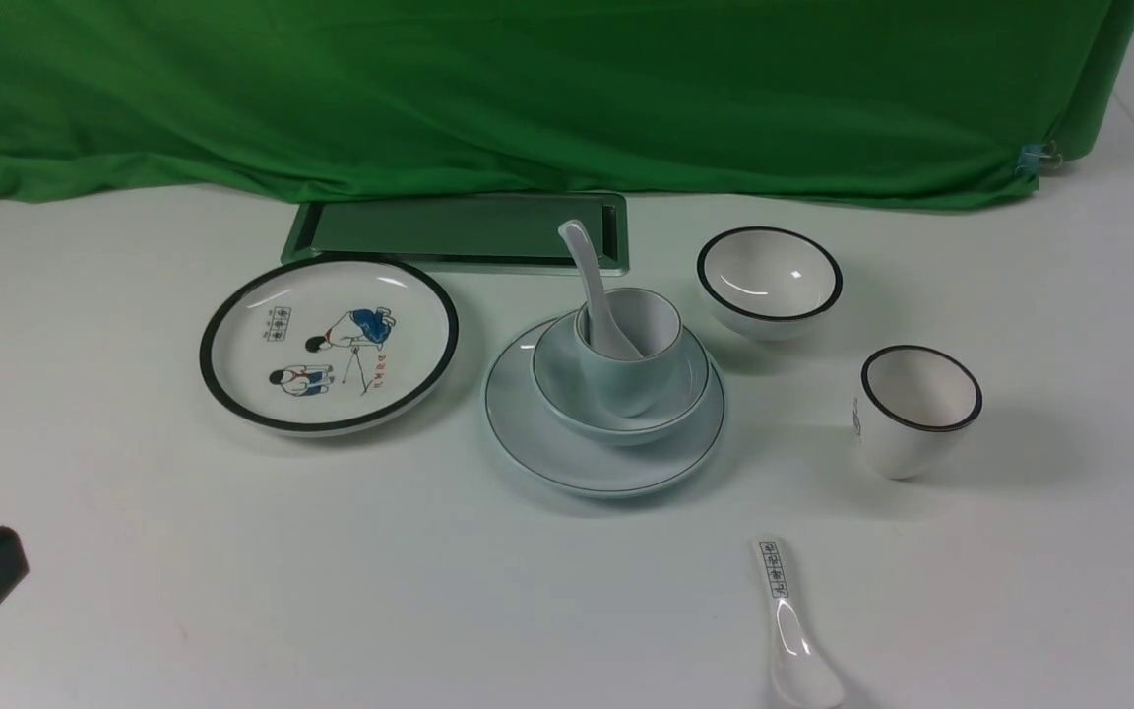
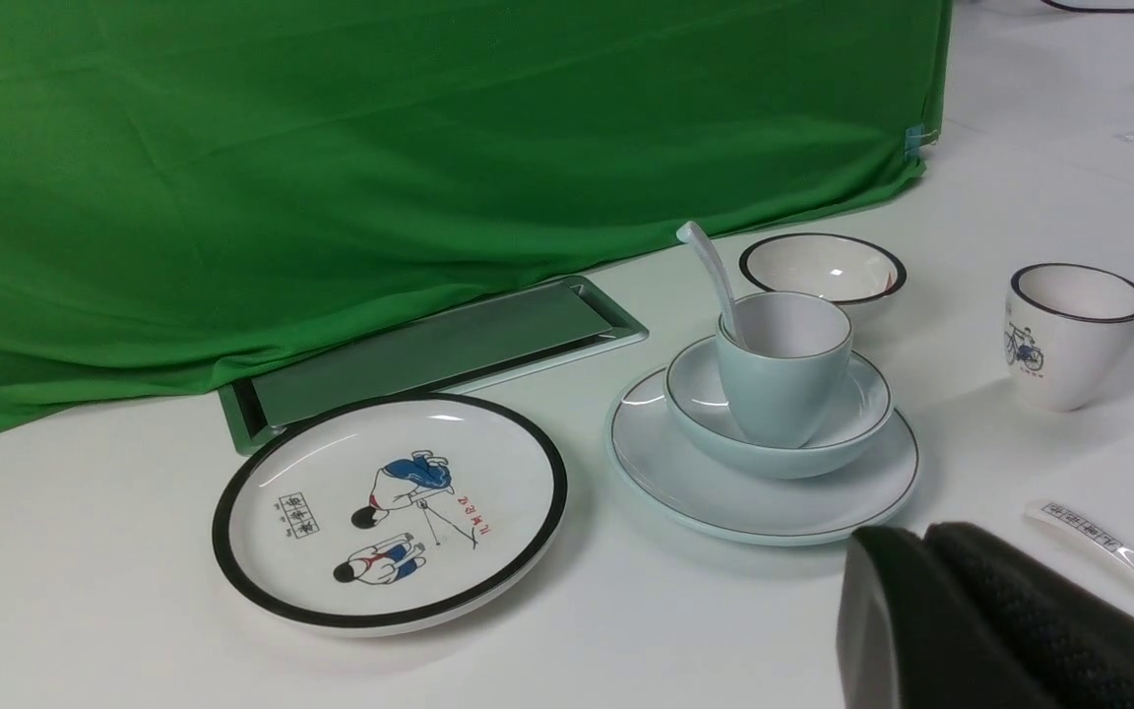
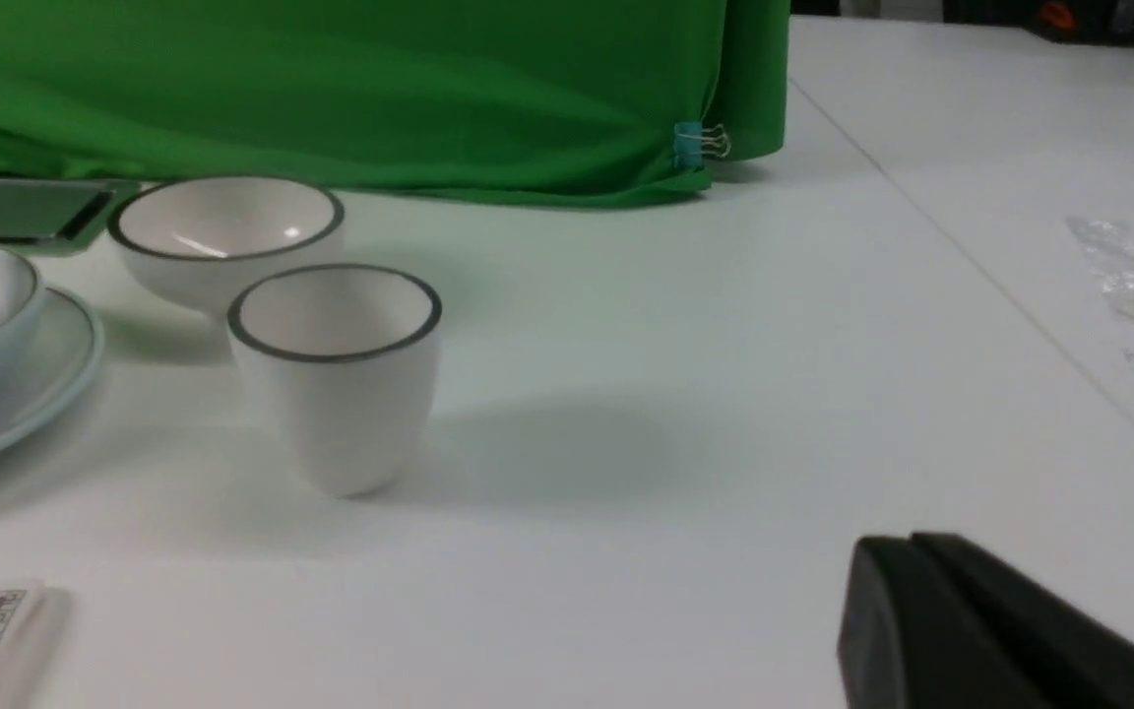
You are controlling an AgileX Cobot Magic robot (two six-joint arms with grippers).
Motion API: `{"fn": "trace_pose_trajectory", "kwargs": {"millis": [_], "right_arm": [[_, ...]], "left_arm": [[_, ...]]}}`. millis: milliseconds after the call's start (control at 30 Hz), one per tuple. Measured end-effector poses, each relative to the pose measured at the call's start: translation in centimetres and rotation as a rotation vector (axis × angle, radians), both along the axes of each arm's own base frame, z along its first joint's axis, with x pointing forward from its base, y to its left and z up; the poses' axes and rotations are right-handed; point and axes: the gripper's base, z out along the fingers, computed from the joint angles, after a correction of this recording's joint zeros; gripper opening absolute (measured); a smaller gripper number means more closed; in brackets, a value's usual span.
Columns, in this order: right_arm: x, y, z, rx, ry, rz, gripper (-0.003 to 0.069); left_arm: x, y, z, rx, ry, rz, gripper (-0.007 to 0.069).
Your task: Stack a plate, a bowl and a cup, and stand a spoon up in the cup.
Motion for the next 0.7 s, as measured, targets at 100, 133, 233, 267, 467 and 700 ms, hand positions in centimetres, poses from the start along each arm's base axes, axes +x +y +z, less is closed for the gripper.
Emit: {"fn": "trace_pose_trajectory", "kwargs": {"millis": [100, 133, 233, 267, 467, 700], "right_arm": [[-0.06, 0.03, -0.28, 0.014, 0.03, 0.005, 0.0007], [-0.07, 0.03, -0.4, 0.028, 0.043, 0.003, 0.0007], [-0.09, 0.04, -0.52, 0.036, 0.056, 0.003, 0.0007], [-0.1, 0.04, -0.54, 0.037, 0.059, 0.003, 0.0007], [-0.12, 0.04, -0.6, 0.048, 0.064, 0.001, 0.0013], [-0.12, 0.04, -0.6, 0.051, 0.064, 0.001, 0.0022]], "left_arm": [[0.0, 0.0, 0.0, 0.0, 0.0, 0.0, -0.0031], [0.0, 0.0, 0.0, 0.0, 0.0, 0.0, -0.0031], [0.0, 0.0, 0.0, 0.0, 0.0, 0.0, -0.0031], [0.0, 0.0, 0.0, 0.0, 0.0, 0.0, -0.0031], [0.0, 0.0, 0.0, 0.0, 0.0, 0.0, -0.0031], [0.0, 0.0, 0.0, 0.0, 0.0, 0.0, -0.0031]]}}
